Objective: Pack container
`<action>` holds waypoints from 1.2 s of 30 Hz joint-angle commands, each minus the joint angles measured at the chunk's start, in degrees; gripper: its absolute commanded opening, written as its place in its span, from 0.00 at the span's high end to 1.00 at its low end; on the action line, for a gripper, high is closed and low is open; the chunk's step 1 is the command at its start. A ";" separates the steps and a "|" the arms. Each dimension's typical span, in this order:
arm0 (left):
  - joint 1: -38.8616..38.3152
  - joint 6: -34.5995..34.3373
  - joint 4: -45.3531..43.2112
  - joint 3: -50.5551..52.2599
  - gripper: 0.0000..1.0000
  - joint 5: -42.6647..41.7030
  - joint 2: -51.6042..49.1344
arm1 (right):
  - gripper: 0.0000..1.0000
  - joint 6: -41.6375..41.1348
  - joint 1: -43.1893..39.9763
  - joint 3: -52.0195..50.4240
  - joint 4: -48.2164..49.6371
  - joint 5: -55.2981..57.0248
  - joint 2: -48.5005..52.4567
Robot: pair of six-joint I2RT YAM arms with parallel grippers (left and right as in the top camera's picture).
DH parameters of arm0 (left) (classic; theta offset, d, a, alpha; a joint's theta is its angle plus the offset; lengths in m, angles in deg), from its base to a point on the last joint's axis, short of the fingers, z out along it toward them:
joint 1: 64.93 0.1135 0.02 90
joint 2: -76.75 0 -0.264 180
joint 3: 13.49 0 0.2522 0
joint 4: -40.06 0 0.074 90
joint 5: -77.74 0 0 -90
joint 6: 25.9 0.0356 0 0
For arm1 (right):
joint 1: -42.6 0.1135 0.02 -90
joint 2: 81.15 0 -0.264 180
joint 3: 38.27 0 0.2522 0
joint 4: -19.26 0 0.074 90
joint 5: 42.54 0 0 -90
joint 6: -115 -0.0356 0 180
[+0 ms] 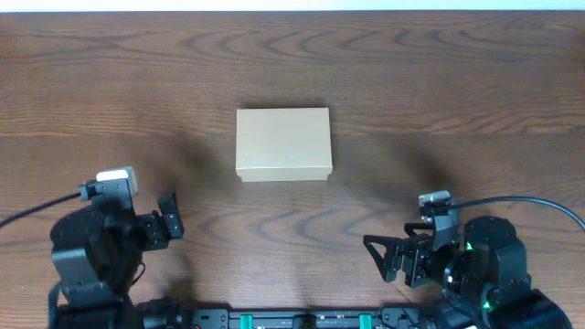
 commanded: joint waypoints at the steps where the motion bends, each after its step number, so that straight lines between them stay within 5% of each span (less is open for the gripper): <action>1: -0.20 1.18 -3.98 6.29 0.05 7.52 5.27 | 0.01 -0.70 0.42 -0.31 -0.09 -0.07 0.00; 16: -0.20 0.24 -12.92 30.49 0.05 8.26 26.49 | 0.01 -0.72 0.42 -0.31 -0.09 -0.09 0.00; 36: -1.70 0.28 -19.28 39.63 0.05 8.66 29.03 | 0.01 -0.72 0.42 -0.31 -0.09 -0.07 0.00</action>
